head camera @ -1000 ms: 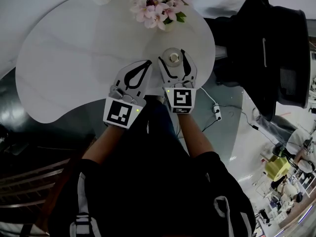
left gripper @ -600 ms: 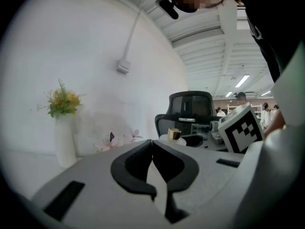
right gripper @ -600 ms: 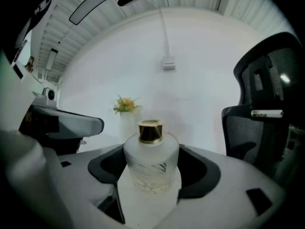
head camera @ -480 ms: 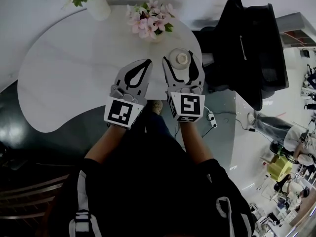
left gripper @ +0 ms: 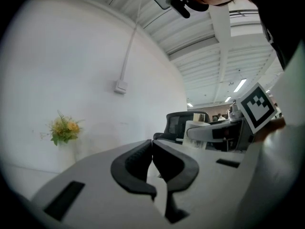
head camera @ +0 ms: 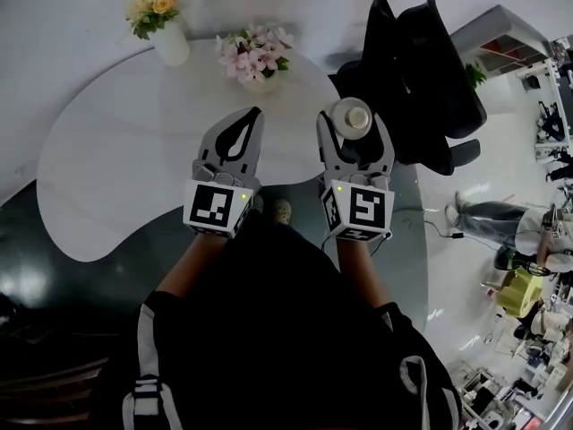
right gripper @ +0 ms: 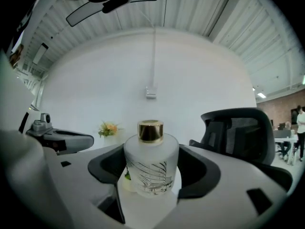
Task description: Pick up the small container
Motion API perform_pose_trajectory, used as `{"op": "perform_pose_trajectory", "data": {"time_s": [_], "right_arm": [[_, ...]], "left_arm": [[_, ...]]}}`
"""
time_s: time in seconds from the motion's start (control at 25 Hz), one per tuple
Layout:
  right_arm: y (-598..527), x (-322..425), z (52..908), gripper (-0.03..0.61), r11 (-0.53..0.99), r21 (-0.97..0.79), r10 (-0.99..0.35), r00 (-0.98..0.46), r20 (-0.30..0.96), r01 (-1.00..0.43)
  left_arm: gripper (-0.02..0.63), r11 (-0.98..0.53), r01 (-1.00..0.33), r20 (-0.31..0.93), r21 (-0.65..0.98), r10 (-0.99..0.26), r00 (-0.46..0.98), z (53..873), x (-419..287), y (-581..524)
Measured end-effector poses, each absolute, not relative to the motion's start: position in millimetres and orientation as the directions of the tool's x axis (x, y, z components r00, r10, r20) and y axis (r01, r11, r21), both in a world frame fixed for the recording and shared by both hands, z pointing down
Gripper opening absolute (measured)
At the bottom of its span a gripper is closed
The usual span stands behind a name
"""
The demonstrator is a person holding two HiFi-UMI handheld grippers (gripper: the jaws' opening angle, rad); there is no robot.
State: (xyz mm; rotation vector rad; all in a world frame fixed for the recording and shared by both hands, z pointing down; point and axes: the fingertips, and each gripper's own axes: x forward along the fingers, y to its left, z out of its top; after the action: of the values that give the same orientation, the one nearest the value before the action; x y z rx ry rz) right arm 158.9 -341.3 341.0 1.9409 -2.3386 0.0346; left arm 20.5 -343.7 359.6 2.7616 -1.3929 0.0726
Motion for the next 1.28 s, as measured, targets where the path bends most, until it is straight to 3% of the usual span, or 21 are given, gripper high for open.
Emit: {"op": "perform_pose_trajectory", "data": {"time_s": [0.4, 1.28], "right_arm": [[-294, 183, 327, 0.333, 0.096, 0.057, -0.992, -0.091, 0.083, -0.994], [-287, 188, 346, 0.333, 0.144, 0.018, -0.982, -0.14, 0.123, -0.989]], "left_arm": [[0.009, -0.625, -0.78, 0.044, -0.015, -0.78, 0.624, 340, 29, -318], [0.009, -0.625, -0.78, 0.041, -0.025, -0.78, 0.624, 340, 41, -303]]}}
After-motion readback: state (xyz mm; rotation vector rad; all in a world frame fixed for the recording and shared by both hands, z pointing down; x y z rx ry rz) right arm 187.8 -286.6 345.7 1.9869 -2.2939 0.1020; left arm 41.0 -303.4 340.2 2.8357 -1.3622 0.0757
